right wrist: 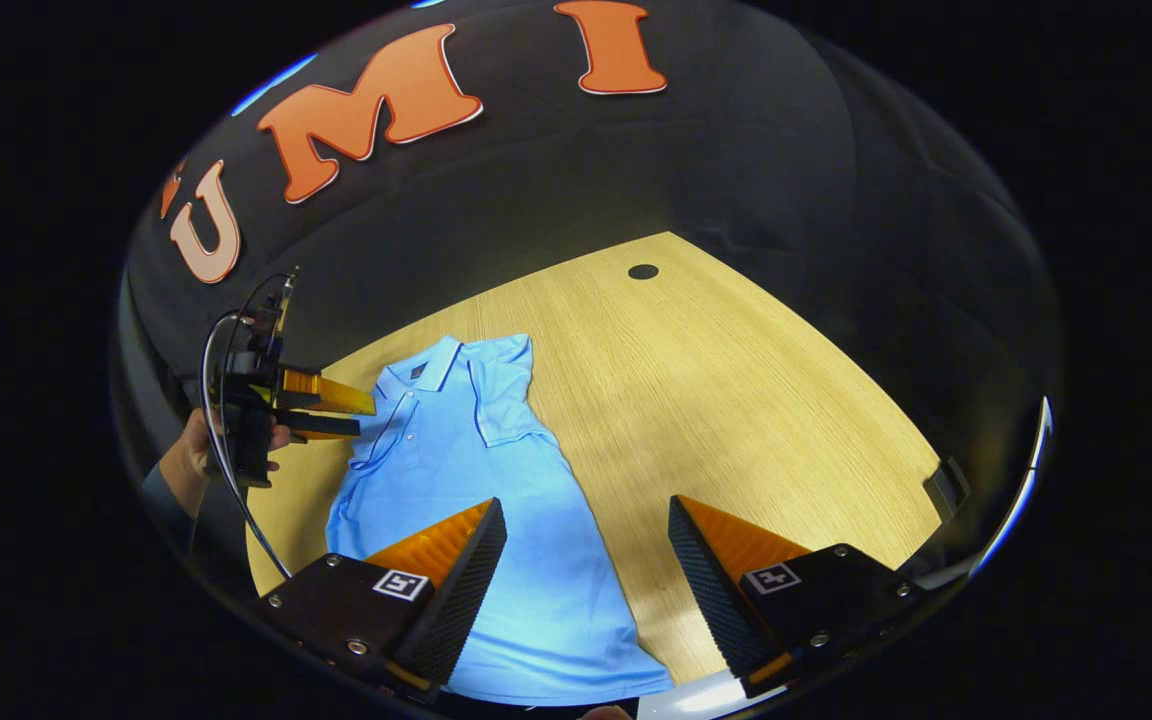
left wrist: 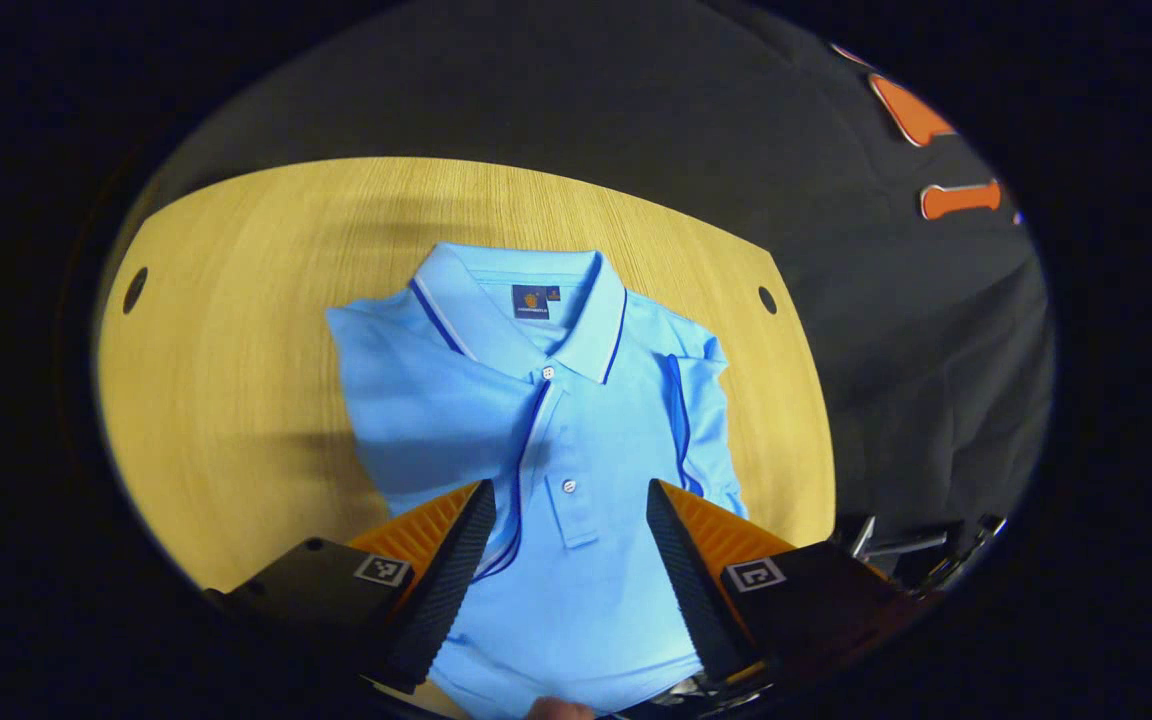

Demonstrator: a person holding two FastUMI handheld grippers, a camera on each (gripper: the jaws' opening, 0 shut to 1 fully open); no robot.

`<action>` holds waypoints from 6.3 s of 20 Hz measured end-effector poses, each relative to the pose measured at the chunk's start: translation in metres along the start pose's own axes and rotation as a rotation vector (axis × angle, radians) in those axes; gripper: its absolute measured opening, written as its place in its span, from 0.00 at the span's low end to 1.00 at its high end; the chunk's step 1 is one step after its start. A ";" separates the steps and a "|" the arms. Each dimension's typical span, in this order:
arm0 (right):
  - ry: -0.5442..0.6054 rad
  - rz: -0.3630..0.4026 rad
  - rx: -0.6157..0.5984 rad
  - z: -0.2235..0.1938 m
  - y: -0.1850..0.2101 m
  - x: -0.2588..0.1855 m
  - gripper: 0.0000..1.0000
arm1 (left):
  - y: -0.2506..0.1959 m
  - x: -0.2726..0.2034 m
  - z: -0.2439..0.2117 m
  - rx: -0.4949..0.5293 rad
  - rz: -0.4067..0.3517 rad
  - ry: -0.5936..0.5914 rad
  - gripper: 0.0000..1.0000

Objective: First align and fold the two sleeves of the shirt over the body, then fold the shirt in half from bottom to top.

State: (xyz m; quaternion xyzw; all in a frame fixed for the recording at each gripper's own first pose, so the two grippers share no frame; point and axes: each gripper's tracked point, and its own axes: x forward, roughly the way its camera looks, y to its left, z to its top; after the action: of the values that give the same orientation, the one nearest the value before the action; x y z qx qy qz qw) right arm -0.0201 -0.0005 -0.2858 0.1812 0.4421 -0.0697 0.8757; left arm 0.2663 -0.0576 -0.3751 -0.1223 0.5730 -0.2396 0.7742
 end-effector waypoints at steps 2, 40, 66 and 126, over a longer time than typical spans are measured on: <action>-0.002 0.009 -0.009 0.001 0.006 -0.001 0.99 | 0.005 -0.014 -0.006 0.062 0.043 -0.033 0.96; 0.435 0.132 -0.325 -0.207 -0.055 -0.038 0.98 | 0.056 -0.127 -0.391 -0.084 0.389 0.030 1.00; 0.377 0.189 -0.256 -0.230 -0.038 -0.031 0.01 | 0.042 -0.118 -0.422 -0.075 0.457 -0.102 0.16; 0.040 0.330 -0.124 0.002 0.027 0.001 0.01 | 0.016 -0.168 -0.184 -0.059 0.269 -0.395 0.07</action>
State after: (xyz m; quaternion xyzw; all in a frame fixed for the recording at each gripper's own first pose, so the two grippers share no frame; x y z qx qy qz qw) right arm -0.0106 0.0236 -0.2791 0.1981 0.4270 0.1058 0.8759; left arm 0.0575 0.0571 -0.3012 -0.1121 0.4284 -0.0888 0.8922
